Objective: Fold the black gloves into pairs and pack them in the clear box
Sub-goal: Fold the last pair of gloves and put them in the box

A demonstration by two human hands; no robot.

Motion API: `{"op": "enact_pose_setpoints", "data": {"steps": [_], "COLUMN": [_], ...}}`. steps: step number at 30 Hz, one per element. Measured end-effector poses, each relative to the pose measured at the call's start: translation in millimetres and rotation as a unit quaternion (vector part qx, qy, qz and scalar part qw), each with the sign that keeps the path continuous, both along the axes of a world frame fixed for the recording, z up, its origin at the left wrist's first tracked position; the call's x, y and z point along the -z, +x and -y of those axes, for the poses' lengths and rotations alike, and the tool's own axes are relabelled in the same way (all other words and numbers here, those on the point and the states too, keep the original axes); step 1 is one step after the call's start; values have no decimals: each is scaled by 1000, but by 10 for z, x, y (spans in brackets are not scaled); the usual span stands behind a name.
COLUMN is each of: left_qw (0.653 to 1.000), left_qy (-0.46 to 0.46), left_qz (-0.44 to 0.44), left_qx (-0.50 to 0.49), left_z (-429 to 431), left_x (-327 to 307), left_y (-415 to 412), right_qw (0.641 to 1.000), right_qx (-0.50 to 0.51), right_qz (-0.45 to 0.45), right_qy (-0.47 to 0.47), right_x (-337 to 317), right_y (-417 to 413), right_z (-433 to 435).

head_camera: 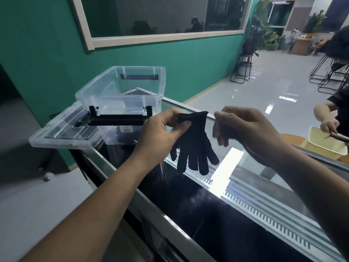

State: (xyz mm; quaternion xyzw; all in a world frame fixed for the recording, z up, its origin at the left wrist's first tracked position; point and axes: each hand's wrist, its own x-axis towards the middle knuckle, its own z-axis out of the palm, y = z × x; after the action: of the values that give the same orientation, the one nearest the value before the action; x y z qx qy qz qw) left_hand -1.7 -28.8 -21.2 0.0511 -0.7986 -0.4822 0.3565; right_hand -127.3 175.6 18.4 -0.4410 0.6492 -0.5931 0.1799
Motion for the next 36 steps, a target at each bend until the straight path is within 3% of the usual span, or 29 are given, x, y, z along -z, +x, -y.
{"op": "enact_pose_setpoints", "data": {"steps": [2,5,8,13,21,29,36], "left_qw": [1000,996,989,983,979,960,947], "left_qy": [-25,-80,-136,-180,-189,-213,-209], "left_qz": [-3,-16,-51,-30,48,152,205], "left_qx": [-14,-33,-43,-2,68,97,132], "left_z": [-28,-144,-225,-305,-342,-324,-350], "left_x": [-46,-96,-62,147,565,711,693], "left_y": [24,102,169,294,473,557,589], "right_qw": [983,916,875,855,843,899,952], "right_qx": [-118,-239,-244,-230,-173,-57,56], "right_qz": [114,269,393,464,507,432,295], "right_qy": [80,177,141,32,35,45,59], "right_x": [100,400,666,824,917,989,940], "right_y": [110,205,178,57,-169,-375,-453], "right_z": [23,121,233,305,353,381,425]}}
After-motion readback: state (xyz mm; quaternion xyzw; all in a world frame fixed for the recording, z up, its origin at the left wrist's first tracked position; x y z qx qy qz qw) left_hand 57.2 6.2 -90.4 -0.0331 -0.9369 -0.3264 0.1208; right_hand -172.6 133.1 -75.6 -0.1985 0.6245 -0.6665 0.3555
